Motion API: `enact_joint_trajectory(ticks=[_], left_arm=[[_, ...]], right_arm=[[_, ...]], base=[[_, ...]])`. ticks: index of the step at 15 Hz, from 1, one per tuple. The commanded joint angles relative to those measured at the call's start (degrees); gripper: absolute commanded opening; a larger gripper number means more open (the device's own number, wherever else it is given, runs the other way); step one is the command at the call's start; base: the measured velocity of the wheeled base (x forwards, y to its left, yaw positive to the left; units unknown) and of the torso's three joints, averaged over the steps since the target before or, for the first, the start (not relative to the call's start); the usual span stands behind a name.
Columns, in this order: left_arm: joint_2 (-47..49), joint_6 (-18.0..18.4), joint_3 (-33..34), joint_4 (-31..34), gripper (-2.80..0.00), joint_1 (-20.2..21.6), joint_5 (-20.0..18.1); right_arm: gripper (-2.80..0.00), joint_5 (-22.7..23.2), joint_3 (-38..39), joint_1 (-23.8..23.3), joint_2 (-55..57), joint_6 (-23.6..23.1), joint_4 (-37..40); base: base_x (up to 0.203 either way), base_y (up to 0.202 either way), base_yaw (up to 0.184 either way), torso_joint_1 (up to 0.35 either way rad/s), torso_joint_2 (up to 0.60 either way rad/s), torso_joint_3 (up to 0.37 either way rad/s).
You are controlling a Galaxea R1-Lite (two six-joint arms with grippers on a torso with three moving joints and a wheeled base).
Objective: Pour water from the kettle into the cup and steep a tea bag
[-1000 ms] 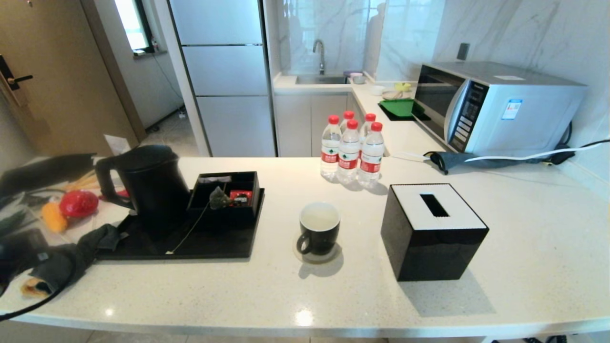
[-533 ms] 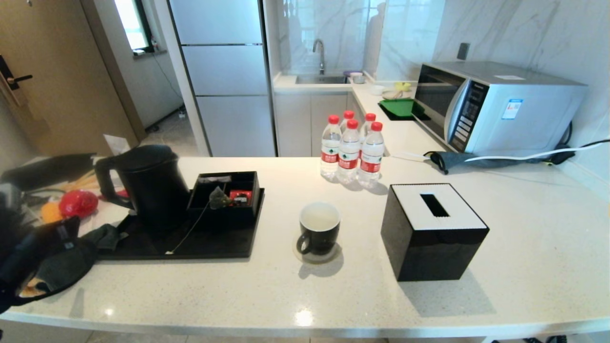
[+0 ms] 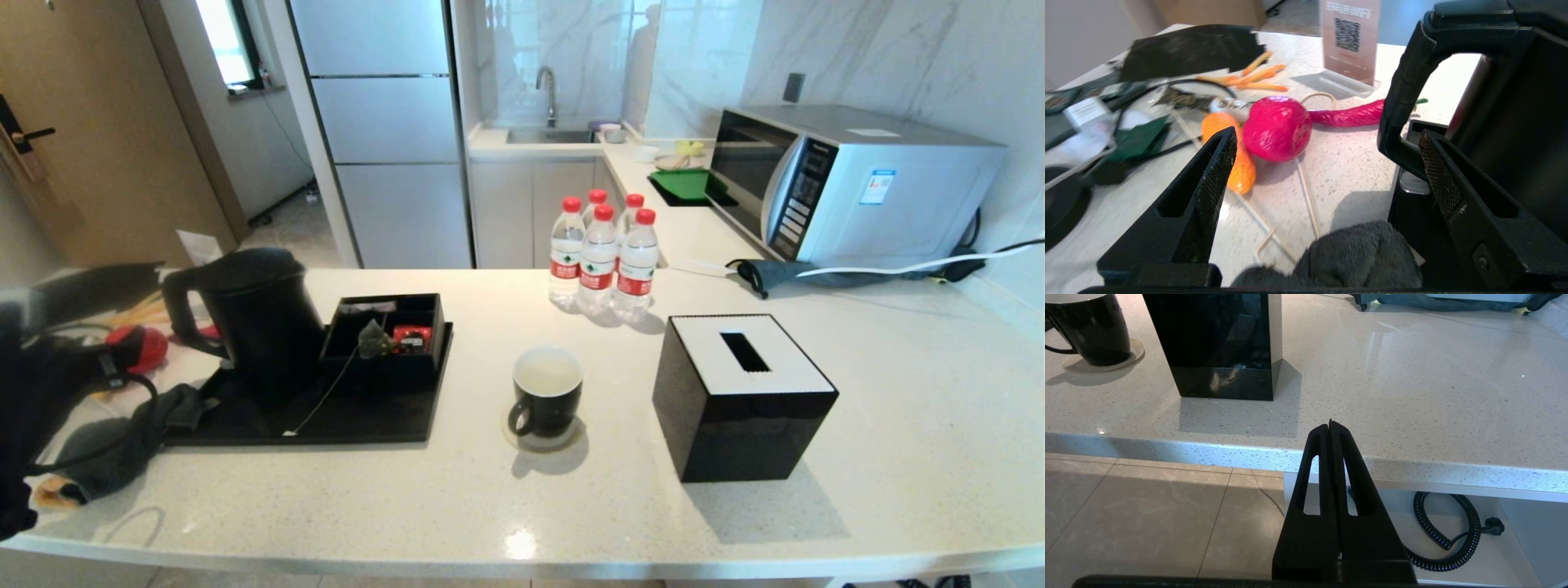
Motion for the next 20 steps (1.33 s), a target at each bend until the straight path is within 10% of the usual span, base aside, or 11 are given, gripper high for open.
enact_joint_trajectory(ticks=[1, 20], left_arm=[[3.45, 0.19, -2.68, -0.47, 0.0, 0.49, -1.56], [18.3, 0.21, -21.33, -2.86, 0.0, -3.1, -4.44]], right_arm=[[-2.8, 0.03, 0.0, 0.02, 0.07, -0.05, 0.01], [-2.8, 0.03, 0.0, 0.02, 0.07, -0.05, 0.01]], base=[[0.0, 0.0, 0.0, 0.0, 0.0, 0.0], [0.0, 0.0, 0.0, 0.0, 0.0, 0.0]])
